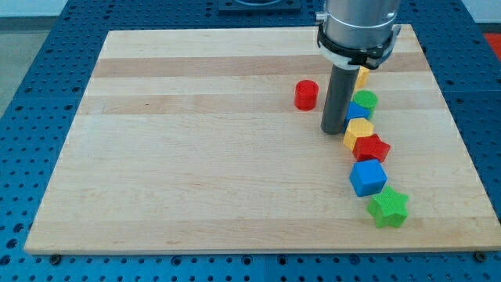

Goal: Put the blue triangle at the left side of the yellow hexagon

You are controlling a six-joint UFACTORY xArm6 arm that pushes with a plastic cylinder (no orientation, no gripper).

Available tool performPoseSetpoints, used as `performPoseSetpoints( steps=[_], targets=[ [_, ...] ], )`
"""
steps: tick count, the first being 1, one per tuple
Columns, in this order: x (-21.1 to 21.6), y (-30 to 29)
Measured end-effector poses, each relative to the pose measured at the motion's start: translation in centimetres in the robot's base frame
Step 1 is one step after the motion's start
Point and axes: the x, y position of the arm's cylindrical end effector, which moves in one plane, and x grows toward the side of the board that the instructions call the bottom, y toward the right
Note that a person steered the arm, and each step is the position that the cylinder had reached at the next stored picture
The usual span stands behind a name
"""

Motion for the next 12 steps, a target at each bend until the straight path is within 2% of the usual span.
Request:
performPoseSetpoints(
  steps=[1,2,5,6,8,11,12],
  targets=[
    [1.5,0.0],
    [1.1,0.0],
    [-5.8,0.0],
    [-6.4,0.0],
    [-6.4,4.8],
    [-6.2,5.2],
    [-4.9,4.9]
  ],
)
